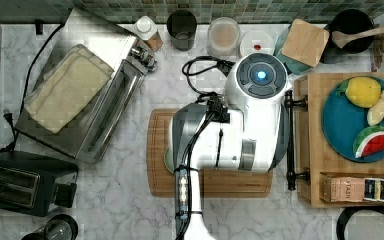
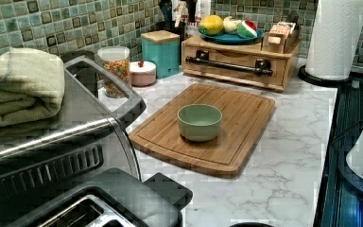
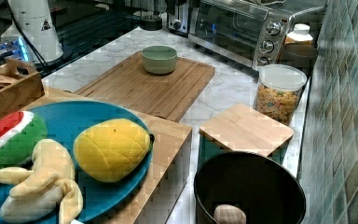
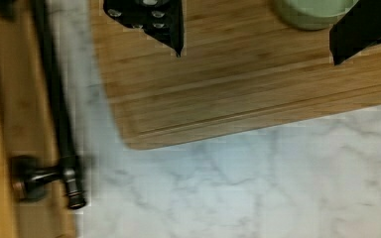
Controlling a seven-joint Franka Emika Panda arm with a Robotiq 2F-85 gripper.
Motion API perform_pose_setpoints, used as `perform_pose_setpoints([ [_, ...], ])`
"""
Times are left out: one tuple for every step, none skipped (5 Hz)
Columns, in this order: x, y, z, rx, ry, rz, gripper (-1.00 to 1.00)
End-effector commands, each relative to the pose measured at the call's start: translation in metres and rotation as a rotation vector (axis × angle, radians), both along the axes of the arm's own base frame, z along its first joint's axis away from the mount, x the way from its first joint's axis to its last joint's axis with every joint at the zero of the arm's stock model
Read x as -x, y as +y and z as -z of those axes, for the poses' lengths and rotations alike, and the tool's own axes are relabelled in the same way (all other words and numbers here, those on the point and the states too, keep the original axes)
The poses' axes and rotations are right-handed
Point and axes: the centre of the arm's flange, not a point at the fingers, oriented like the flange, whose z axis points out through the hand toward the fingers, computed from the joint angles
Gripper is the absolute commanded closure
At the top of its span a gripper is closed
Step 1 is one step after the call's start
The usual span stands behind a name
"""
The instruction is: Open the drawer.
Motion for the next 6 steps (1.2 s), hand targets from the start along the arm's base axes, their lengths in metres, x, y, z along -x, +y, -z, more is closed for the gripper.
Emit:
perform_pose_setpoints([
  [0.040, -0.085, 0.039, 0.075, -0.066, -0.071, -1.00],
  [0.044, -0.112, 0.044, 0.083, -0.048, -0.110, -1.00],
  [0.044, -0.137, 0.050, 0.089, -0.059, -0.147, -1.00],
  [0.048, -0.145, 0.065, 0.097, -0.074, -0.154, -1.00],
  [0.053, -0.145, 0.081, 0.091, -0.090, -0.145, -1.00],
  [0.051, -0.142, 0.096, 0.071, -0.105, -0.143, -1.00],
])
